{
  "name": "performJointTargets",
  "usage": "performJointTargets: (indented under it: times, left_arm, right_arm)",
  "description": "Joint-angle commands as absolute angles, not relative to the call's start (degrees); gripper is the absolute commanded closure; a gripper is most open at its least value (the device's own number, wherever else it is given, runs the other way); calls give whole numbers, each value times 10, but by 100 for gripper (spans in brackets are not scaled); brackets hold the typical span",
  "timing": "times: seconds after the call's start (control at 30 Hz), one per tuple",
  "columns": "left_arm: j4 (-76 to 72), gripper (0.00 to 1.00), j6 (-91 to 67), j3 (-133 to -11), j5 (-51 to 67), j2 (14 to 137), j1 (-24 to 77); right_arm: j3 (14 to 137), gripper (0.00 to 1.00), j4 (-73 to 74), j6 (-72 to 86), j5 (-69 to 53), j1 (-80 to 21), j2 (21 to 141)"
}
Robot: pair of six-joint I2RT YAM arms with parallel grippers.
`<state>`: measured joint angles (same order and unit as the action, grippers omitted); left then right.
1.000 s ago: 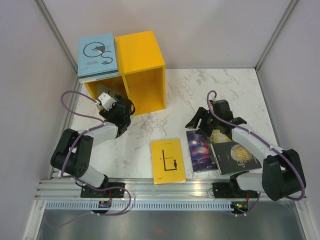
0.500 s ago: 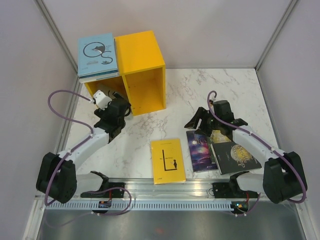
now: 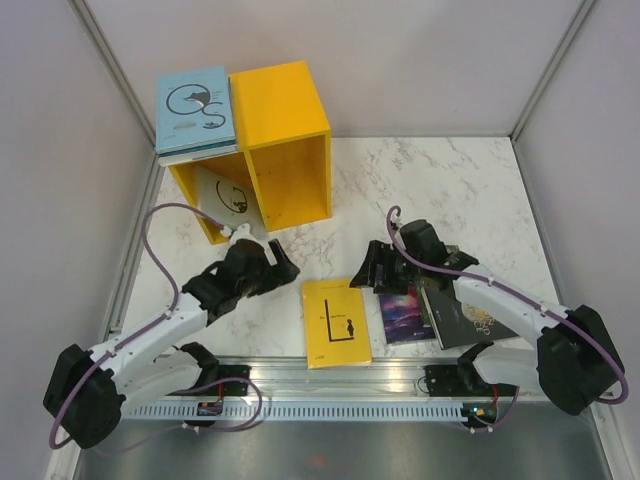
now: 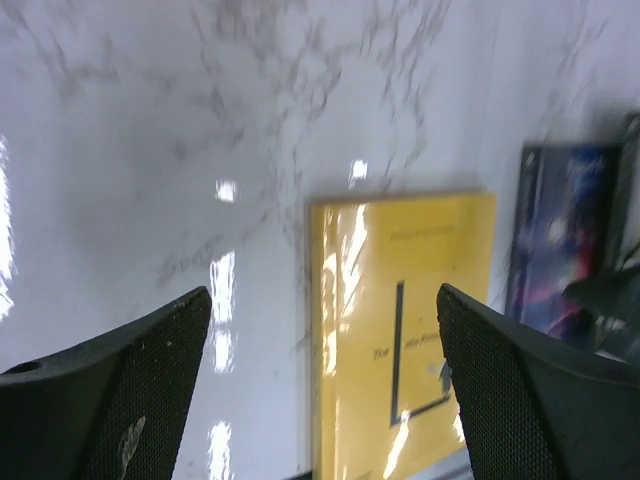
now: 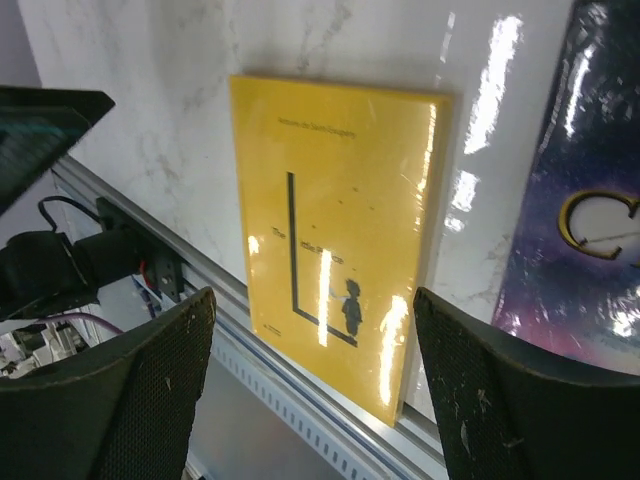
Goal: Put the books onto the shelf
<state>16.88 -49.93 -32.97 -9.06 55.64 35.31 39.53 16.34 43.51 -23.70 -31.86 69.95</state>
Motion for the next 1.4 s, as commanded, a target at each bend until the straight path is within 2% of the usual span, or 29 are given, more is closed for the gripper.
performJointTargets:
  times: [0.0,0.17,0.27,0.6,0.77,0.83,0.87,0.97,1.07,1.1,1.13,1.37]
  left_arm:
    - [175,5,-532,-280,-6,563,400]
    - [131,6,-554,-250,30,627,460]
    - [23,5,-583,-203,78,662,471]
    - [-136,7,-600,-187,172,780,492]
    - [-279,8,-631,-155,221,778,492]
    - [-287,13,-640,-149,225,767,491]
    - [-286,16,-642,-148,225,764,491]
    - [-258,35,-638,-149,221,743,492]
    - [-217,63,-633,-146,209,709,491]
    - [-201,94,-631,-144,196,697,491]
    - [-173,98,-631,-143,189,687,491]
    - [-9,98,-619,-159,113,578,491]
  right_arm:
    - [357,16,180,435,-210,-320,697]
    - [323,16,164,433,-207,-322,710]
    - [304,16,129,447,-210,-326,715]
    - [252,18,28,490,-202,-359,800]
    - [227,20,-29,515,-200,-388,847]
    - [217,21,-39,522,-198,-392,852]
    - [215,21,-40,524,-193,-393,852]
    - [210,21,-33,524,-187,-394,839]
    - [206,21,-18,524,-180,-393,815]
    - [205,21,-13,525,-176,-394,810]
    - [207,21,-4,522,-174,-393,797]
    - [258,20,74,525,-163,-394,730]
